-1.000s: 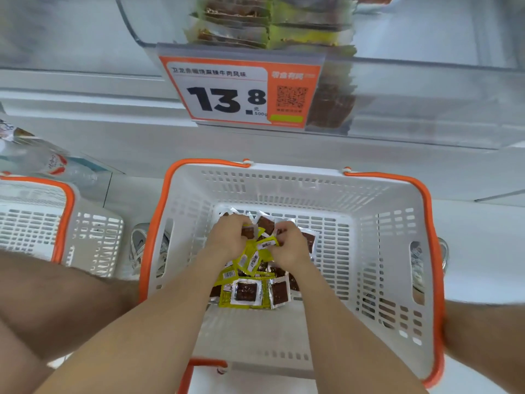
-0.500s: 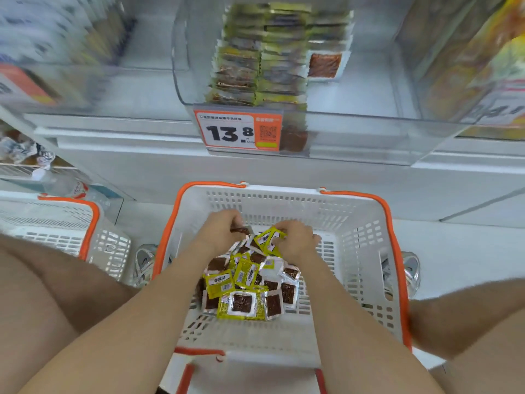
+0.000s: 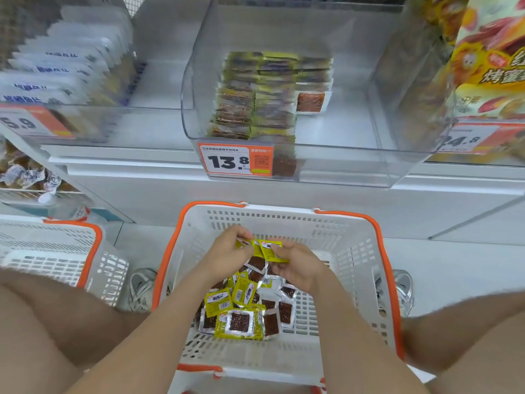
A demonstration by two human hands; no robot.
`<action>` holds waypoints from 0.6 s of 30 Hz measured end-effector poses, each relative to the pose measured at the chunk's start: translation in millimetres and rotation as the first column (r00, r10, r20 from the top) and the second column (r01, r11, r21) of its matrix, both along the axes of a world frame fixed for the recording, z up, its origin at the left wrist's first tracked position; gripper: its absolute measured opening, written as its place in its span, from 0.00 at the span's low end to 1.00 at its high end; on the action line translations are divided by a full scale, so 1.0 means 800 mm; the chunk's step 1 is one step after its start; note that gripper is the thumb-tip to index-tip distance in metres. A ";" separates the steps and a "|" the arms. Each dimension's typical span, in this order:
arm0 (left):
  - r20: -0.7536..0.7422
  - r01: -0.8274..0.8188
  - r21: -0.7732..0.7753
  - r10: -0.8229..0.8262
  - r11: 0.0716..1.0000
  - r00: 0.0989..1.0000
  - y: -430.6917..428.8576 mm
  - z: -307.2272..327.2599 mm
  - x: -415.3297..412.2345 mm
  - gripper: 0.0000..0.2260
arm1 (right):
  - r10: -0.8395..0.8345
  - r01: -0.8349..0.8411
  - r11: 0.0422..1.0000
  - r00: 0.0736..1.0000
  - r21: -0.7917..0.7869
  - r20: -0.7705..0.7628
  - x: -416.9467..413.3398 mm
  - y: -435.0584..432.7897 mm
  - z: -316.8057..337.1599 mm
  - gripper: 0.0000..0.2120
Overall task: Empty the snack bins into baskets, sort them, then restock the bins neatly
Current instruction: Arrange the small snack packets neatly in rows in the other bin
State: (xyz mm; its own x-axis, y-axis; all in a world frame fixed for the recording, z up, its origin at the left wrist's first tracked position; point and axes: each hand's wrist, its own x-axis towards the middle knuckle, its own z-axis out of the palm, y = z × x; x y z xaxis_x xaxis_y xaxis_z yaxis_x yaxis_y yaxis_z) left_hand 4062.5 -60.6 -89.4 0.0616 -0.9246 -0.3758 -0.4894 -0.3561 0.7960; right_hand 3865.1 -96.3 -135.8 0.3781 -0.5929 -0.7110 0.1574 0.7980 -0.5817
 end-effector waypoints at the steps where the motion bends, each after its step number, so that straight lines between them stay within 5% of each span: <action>1: -0.023 -0.032 -0.027 0.031 0.999 0.999 -0.001 -0.001 -0.002 0.12 | -0.036 0.036 0.999 0.999 0.020 0.008 0.002 -0.001 -0.004 0.11; 6: -0.111 -0.104 0.017 0.105 0.994 0.988 -0.003 -0.008 -0.001 0.17 | -0.066 0.065 0.998 0.996 -0.008 -0.052 0.005 -0.003 -0.021 0.11; 12: 0.106 -0.073 -0.153 0.090 0.986 0.990 -0.008 -0.035 0.001 0.27 | -0.133 0.134 0.991 0.989 0.013 -0.069 0.017 0.000 -0.026 0.10; 15: -0.137 -0.240 -0.003 0.237 0.971 0.962 -0.007 -0.040 -0.009 0.16 | -0.205 0.204 0.978 0.979 0.049 0.014 0.026 -0.004 -0.029 0.11; 18: -0.329 -0.345 0.043 0.340 0.937 0.881 -0.006 -0.036 -0.020 0.08 | -0.171 0.173 0.985 0.981 0.010 -0.088 0.044 -0.007 -0.029 0.07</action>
State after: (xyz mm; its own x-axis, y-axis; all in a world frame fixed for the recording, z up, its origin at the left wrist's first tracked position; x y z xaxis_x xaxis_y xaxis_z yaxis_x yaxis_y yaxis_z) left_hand 4046.6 -65.0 -118.3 0.2523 -0.8743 -0.4147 -0.0513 -0.4400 0.8965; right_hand 3900.4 -102.1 -158.6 0.2081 -0.6313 -0.7471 0.2429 0.7733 -0.5857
